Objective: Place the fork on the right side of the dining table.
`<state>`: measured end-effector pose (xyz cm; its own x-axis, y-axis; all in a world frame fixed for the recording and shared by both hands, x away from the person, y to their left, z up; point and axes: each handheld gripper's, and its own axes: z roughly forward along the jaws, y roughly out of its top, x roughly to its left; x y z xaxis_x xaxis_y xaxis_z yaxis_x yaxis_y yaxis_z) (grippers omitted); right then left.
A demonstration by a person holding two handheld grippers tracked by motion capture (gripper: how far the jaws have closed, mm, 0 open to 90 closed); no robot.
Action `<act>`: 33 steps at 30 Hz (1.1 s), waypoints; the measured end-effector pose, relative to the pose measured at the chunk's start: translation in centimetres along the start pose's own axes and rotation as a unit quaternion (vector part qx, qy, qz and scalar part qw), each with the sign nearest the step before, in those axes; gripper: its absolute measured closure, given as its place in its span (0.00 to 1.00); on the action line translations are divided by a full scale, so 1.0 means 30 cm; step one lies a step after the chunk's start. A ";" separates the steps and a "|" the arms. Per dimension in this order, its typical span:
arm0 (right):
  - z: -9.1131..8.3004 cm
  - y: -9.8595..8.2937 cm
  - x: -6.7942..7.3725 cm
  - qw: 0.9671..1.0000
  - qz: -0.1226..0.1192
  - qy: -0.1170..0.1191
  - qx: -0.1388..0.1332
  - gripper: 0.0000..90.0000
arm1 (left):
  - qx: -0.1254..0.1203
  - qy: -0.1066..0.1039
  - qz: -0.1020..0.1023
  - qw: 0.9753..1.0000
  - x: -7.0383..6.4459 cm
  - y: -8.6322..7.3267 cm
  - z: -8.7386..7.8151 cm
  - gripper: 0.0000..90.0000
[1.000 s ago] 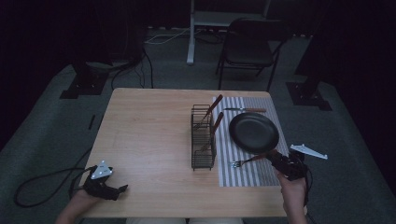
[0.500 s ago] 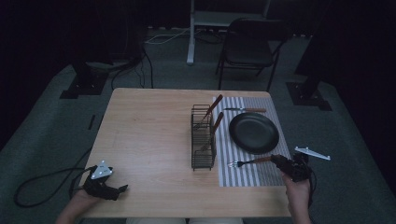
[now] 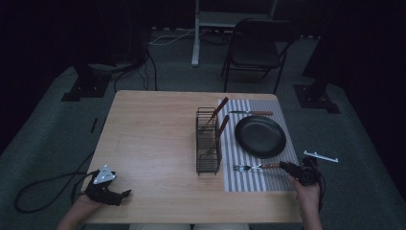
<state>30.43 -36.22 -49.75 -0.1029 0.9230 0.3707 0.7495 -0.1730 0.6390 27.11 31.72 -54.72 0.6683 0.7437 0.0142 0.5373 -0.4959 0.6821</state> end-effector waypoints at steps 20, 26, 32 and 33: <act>0.111 0.036 -0.077 0.998 0.013 -0.018 0.054 0.62 | 0.000 0.000 0.000 1.000 0.000 0.000 0.000 0.00; 0.127 0.045 -0.082 0.998 0.003 -0.029 0.058 0.57 | 0.000 0.000 0.000 1.000 0.000 0.000 0.000 0.00; 0.129 0.045 -0.071 0.997 -0.014 -0.048 0.058 0.46 | 0.000 0.000 0.000 1.000 0.000 0.000 0.000 0.00; 0.128 0.043 -0.070 0.997 -0.016 -0.051 0.057 0.44 | 0.000 0.000 0.000 1.000 0.000 0.000 0.000 0.00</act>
<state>34.13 -37.06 -52.29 -0.0662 0.9585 0.2774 0.8164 -0.1079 0.5674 27.11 31.72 -54.73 0.6683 0.7438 0.0143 0.5372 -0.4958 0.6823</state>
